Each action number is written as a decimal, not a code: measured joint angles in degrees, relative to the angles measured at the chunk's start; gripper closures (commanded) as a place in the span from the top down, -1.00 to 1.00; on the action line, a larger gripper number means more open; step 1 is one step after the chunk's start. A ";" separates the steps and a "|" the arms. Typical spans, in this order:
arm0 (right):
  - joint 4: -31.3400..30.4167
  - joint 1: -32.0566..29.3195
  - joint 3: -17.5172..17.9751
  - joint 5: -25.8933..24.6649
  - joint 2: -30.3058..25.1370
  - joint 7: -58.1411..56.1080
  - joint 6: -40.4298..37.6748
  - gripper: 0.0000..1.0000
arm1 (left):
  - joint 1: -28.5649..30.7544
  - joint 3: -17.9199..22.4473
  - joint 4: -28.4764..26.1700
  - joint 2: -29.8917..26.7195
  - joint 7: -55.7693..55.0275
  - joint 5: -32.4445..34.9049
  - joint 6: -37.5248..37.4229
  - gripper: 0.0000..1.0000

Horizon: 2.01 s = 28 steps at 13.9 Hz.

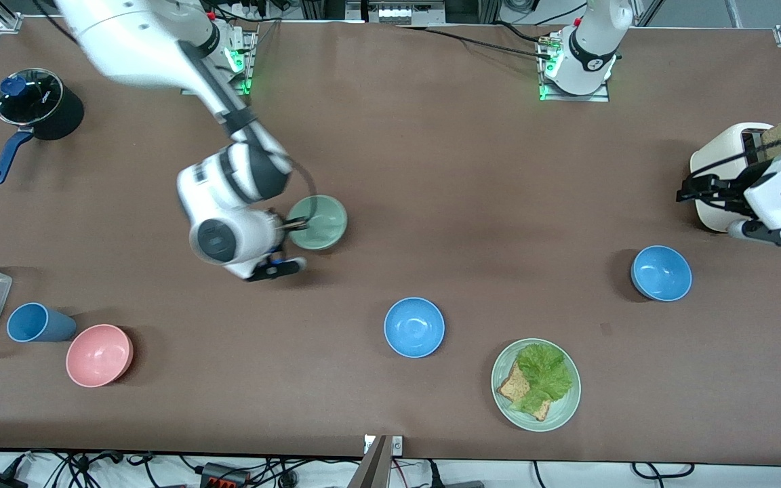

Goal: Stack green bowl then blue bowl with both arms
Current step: 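Carry the green bowl mid-table while the left gripper grasps the blue bowl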

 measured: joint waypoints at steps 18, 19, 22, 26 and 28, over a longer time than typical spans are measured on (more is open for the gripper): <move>6.45 8.09 -0.85 2.39 4.75 11.37 7.79 1.00 | 8.31 0.29 4.51 25.08 3.43 0.42 19.57 1.00; 7.87 7.37 -1.71 2.37 3.39 11.42 5.62 1.00 | 8.37 0.30 4.60 25.81 3.34 0.42 19.60 1.00; 9.47 0.96 -4.02 1.63 -3.27 11.34 0.49 1.00 | 8.49 0.30 4.88 27.04 3.23 0.42 19.61 0.72; 9.48 -9.56 -4.36 -1.93 -10.30 7.84 -2.49 1.00 | 8.53 0.30 4.90 27.24 3.21 0.42 19.61 -0.04; 9.47 -12.70 -4.43 -2.22 -12.60 7.07 -3.01 1.00 | 8.52 0.29 4.91 27.38 3.28 0.42 19.61 -0.34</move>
